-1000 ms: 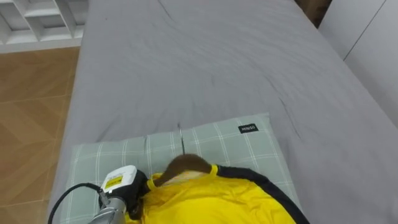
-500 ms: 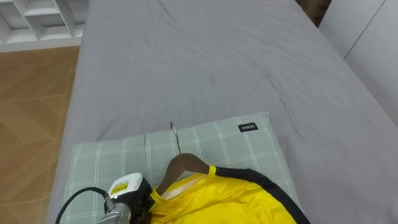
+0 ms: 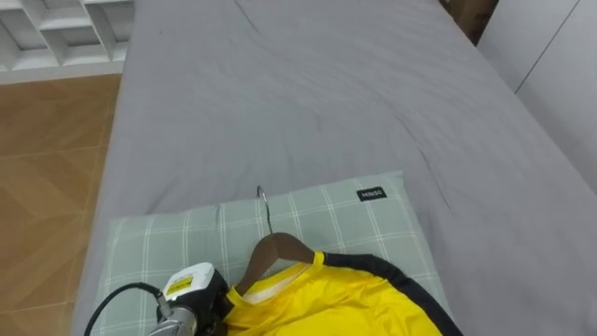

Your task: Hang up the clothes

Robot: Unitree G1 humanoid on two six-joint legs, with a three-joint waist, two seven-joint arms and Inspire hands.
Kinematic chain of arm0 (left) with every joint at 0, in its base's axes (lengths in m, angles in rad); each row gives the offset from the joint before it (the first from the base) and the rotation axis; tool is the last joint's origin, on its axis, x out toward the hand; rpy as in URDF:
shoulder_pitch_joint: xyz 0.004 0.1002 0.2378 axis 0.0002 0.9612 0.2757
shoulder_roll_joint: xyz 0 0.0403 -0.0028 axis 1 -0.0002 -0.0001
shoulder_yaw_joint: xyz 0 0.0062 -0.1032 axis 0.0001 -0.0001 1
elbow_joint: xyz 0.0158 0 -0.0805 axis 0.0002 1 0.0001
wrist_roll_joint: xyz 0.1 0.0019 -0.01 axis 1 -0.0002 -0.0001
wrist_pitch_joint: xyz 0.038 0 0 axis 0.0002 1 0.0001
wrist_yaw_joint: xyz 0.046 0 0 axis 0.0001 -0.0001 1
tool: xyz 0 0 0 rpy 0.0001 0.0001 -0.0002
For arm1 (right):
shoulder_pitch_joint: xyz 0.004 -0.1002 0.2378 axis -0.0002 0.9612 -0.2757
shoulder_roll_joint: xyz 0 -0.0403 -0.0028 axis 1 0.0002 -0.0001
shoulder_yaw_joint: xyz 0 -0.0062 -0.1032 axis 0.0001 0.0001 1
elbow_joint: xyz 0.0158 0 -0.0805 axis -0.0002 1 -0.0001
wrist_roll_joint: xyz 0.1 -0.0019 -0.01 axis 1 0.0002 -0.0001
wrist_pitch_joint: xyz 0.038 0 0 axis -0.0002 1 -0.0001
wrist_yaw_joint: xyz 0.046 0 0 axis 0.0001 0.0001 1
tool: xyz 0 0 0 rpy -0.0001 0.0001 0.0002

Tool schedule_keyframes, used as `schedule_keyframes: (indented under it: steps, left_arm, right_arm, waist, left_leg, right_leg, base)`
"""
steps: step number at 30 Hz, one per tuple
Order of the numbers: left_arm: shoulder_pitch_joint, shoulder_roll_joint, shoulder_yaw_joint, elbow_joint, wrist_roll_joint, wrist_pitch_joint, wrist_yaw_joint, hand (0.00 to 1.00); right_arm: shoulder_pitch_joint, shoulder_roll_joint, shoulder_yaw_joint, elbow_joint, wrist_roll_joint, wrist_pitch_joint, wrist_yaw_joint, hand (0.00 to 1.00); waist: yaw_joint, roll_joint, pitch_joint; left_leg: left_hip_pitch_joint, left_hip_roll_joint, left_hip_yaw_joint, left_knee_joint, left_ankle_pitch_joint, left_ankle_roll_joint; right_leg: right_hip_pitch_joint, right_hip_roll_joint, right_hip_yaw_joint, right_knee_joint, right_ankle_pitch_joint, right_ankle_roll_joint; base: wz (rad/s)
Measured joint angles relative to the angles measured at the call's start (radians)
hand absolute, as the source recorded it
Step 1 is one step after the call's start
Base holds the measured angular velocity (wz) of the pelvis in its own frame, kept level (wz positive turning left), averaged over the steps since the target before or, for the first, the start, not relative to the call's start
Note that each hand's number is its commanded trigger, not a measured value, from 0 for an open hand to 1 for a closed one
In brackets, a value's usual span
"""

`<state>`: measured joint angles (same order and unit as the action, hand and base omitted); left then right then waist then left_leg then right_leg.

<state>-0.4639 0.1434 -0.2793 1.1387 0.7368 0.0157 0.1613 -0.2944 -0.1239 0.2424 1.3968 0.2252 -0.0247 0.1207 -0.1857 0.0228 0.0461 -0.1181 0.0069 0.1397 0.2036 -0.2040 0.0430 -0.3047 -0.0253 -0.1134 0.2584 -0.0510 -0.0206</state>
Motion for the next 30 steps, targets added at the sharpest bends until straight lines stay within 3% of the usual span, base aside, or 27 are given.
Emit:
schedule_keyframes:
  steps: [12,14,17,19,21,25,28,30]
  left_arm:
    - [0.004,0.000,0.002,0.001,-0.055,-0.003,0.004,1.00]
    - [0.004,0.001,0.002,-0.003,-0.071,-0.003,0.004,1.00]
    - [0.007,0.007,0.002,-0.028,-0.080,-0.007,0.006,1.00]
    - [0.037,0.010,0.002,-0.075,-0.080,-0.010,0.006,1.00]
    - [0.069,0.017,0.000,-0.147,-0.079,-0.016,0.005,1.00]
    - [0.126,0.051,0.000,-0.301,-0.074,-0.017,0.005,1.00]
    - [0.180,0.067,0.001,-0.402,-0.065,-0.020,0.005,1.00]
    - [0.237,0.073,0.002,-0.474,-0.043,-0.020,0.004,1.00]
  right_arm:
    - [0.007,-0.005,-0.001,0.002,0.004,0.001,0.002,0.00]
    - [0.018,-0.008,-0.001,0.000,0.002,0.001,0.001,0.00]
    - [0.038,-0.021,0.000,-0.001,0.008,0.000,0.002,0.00]
    - [0.065,-0.030,0.000,-0.001,0.010,-0.004,0.002,0.00]
    - [0.089,-0.044,-0.001,-0.001,0.009,-0.007,0.003,0.00]
    - [0.093,-0.056,-0.005,-0.003,0.009,-0.008,0.000,0.00]
    - [0.115,-0.061,-0.028,-0.010,0.009,-0.008,-0.005,0.00]
    - [0.145,-0.065,-0.041,-0.039,0.004,-0.008,-0.007,0.00]
  waist:
    - [0.001,0.006,-0.0039]
    - [0.001,0.011,-0.0124]
    - [0.002,0.018,-0.0179]
    - [0.001,0.019,-0.0197]
    - [0.002,0.020,-0.0286]
    - [0.006,0.020,-0.0288]
    - [0.031,0.024,-0.0398]
    - [0.031,0.022,-0.0419]
  left_leg:
    - [0.041,-0.002,0.002,-0.002,0.000,0.000]
    - [0.042,-0.002,0.000,-0.003,0.000,0.000]
    - [0.051,-0.001,-0.001,-0.005,0.000,0.000]
    - [0.070,-0.001,-0.005,-0.008,0.000,0.000]
    - [0.080,0.002,-0.009,-0.009,0.000,0.000]
    - [0.088,0.003,-0.015,-0.009,0.000,0.000]
    - [0.118,0.003,-0.018,-0.025,0.000,0.000]
    - [0.146,0.001,-0.036,-0.035,0.000,-0.002]
  right_leg:
    - [0.043,0.001,-0.001,-0.010,0.001,0.000]
    - [0.045,0.001,-0.002,-0.012,0.001,0.001]
    - [0.054,0.000,-0.013,-0.015,0.002,0.002]
    - [0.082,0.001,-0.024,-0.025,0.002,0.001]
    - [0.101,0.001,-0.026,-0.038,0.002,0.001]
    - [0.113,0.001,-0.024,-0.040,0.004,0.003]
    - [0.138,0.006,-0.027,-0.043,0.002,0.004]
    - [0.169,0.007,-0.035,-0.050,-0.003,0.004]
  base:
    - [0.00]
    - [0.00]
    - [0.01]
    - [0.08]
    - [0.12]
    - [0.05]
    - [0.01]
    - [0.16]
